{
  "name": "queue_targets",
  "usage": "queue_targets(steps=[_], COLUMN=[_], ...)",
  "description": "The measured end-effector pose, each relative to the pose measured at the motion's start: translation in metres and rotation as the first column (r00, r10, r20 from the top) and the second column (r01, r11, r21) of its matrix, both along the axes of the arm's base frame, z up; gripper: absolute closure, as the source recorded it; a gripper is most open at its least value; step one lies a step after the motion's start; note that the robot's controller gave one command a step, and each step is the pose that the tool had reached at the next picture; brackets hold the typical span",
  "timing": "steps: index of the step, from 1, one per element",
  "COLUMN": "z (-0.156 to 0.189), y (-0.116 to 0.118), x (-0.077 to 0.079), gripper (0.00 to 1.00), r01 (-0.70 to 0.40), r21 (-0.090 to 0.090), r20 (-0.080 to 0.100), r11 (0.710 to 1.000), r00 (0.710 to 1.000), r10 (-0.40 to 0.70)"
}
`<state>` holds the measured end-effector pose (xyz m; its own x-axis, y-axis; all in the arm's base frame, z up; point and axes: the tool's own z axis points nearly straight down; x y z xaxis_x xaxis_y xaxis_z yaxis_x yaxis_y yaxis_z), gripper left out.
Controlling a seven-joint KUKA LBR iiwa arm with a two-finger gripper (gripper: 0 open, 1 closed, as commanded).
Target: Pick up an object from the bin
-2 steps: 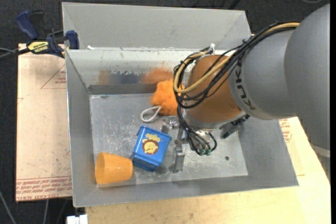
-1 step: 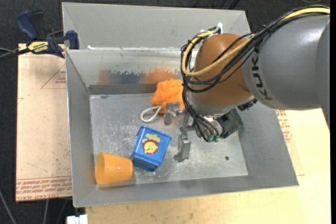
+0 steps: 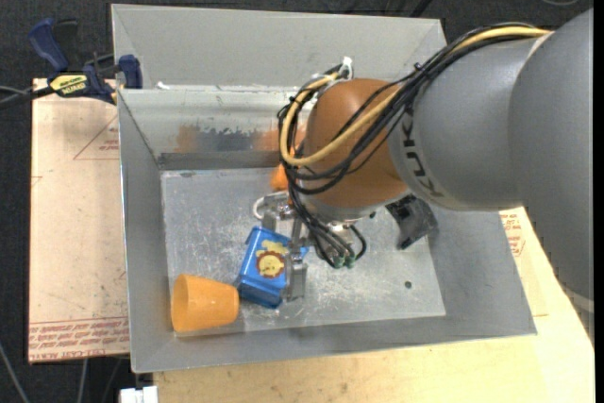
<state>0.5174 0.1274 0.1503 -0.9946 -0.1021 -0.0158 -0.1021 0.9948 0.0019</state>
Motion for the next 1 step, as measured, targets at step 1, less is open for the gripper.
queue_targets(steps=[1], z=[-0.0152], y=[0.0108], x=[-0.0058], gripper=[0.0], r01=[-0.013], r21=[-0.001], r20=[-0.007], r11=[1.0], r00=[1.0], r10=[0.013])
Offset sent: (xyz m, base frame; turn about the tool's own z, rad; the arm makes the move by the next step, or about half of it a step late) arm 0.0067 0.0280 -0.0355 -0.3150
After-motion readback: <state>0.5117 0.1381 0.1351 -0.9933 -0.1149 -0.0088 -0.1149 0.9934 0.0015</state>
